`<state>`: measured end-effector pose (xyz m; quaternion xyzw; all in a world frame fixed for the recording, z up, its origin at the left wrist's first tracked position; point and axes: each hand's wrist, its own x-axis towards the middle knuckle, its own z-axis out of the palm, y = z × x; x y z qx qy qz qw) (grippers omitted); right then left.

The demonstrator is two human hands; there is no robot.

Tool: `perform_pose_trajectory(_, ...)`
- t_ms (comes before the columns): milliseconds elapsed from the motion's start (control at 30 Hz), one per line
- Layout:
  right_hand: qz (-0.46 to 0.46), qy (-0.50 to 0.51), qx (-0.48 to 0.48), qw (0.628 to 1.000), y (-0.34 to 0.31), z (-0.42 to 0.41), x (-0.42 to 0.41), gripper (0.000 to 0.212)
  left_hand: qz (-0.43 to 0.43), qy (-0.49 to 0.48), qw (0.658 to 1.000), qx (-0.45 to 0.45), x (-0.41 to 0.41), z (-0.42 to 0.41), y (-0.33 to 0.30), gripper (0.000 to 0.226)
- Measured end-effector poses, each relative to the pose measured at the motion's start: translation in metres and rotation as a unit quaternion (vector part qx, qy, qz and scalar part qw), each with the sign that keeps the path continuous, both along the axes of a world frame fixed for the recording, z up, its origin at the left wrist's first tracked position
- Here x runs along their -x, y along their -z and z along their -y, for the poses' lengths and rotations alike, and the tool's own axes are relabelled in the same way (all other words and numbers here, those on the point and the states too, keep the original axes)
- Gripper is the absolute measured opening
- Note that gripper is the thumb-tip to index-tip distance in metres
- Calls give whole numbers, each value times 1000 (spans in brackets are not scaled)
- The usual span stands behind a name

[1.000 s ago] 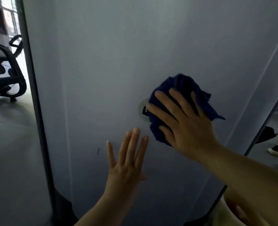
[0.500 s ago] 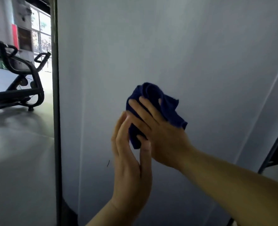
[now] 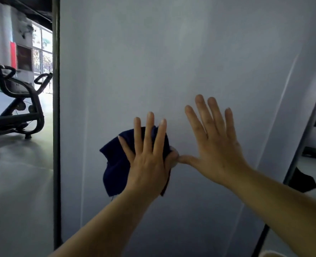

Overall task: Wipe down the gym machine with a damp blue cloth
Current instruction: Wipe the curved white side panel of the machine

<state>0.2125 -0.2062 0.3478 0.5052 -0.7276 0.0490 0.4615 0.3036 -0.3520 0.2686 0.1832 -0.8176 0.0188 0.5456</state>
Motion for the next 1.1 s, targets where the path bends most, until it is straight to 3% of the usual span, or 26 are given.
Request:
perform_pose_trajectory(67, 2, 25, -14, 1000, 0, 2, -2, 128, 3, 50, 995, 91, -1, 8, 26, 65)
perform_pose_trajectory(133, 10, 46, -10, 999, -1, 5, -6, 139, -44, 116, 985, 122, 0, 16, 22, 59)
perform_pose_trajectory(333, 33, 65, 14, 997, 4, 13, -11, 145, -257, 191, 938, 135, 11, 27, -88, 30)
perform_pose_trajectory(433, 42, 57, 22, 997, 5, 11, -12, 142, -210, 172, 954, 129, 1, 27, -55, 40)
perform_pose_trajectory(533, 49, 52, 17, 997, 4, 13, -14, 143, -96, 27, 981, 167, -5, 34, -11, 37)
perform_pose_trajectory(600, 53, 55, 19, 997, 5, 14, -14, 146, -73, -25, 986, 148, -1, 35, -18, 42)
perform_pose_trajectory(733, 51, 54, 28, 997, 5, 15, -15, 147, -76, -65, 991, 87, 7, 24, -64, 52)
perform_pose_trajectory(900, 62, 47, 27, 997, 5, 14, -18, 140, 39, -55, 981, 180, -6, 25, 9, 53)
perform_pose_trajectory(967, 61, 61, 30, 996, 5, 15, -20, 142, 25, -69, 981, 178, -6, 30, -9, 53)
perform_pose_trajectory(1100, 83, 72, 46, 993, 11, 23, -33, 151, -52, -74, 994, 68, 3, 27, -52, 54)
